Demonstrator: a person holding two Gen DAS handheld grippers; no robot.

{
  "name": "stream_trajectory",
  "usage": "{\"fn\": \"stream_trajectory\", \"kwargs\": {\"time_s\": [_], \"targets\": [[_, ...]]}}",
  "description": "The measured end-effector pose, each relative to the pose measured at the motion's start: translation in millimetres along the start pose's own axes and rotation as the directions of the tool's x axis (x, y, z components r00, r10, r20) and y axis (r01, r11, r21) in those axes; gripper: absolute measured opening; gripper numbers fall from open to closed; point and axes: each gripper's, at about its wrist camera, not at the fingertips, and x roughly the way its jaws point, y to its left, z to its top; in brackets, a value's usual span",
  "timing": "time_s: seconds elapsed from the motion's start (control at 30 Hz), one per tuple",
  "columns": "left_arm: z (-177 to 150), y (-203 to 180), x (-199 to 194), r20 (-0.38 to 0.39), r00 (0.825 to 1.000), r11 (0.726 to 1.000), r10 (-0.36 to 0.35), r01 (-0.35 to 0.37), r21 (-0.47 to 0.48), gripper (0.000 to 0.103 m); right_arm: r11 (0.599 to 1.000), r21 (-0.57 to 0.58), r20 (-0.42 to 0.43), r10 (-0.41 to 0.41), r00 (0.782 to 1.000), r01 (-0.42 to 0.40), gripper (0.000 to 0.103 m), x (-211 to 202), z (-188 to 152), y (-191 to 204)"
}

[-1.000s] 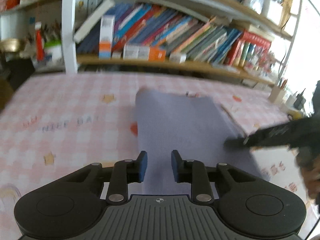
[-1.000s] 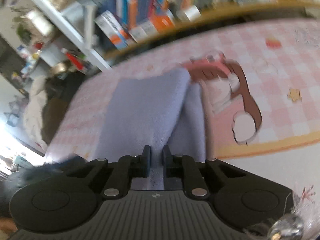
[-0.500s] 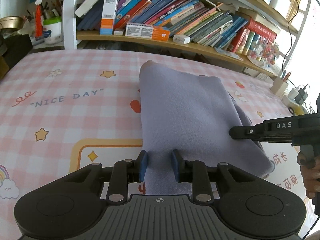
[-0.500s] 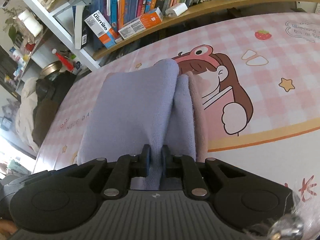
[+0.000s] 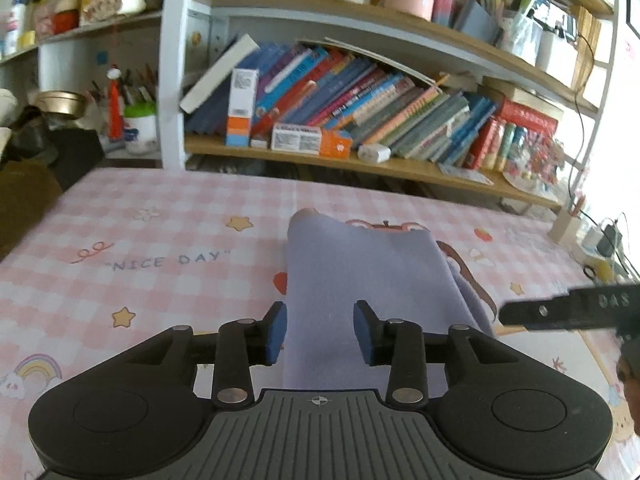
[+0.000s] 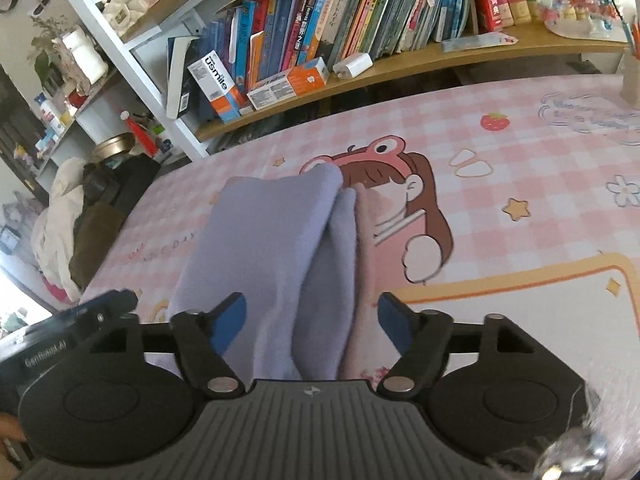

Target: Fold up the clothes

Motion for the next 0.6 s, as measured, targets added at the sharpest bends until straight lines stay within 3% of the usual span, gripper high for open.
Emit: {"fn": "stream_trajectory", "kwargs": {"time_s": [0.1,0.27,0.6], "targets": [[-2.9,-6.6,-3.3,-0.002,1.000,1.000,0.025,-0.025,-0.015,0.044,0.999,-0.029,0.000,-0.026,1.000,0.026,0.087,-6.6,-5.8,-2.8],[-10.7,-22.0,-8.0,-0.004,0.997,0.997,0.074,-0.074,-0.036,0.070,0.996,-0.086,-0.019,-0.040,0.999,0.038,0.091,-14.2,-13.1,-10.1],[-26.9,-54.2,-11.3,-0.044,0.991,0.990,0.124,-0.127,-0.054,0.079,0.997,-0.083,-0.065,0.001,0.998,-0.007,0.091,-26.9,-20.5,-38.2]]}}
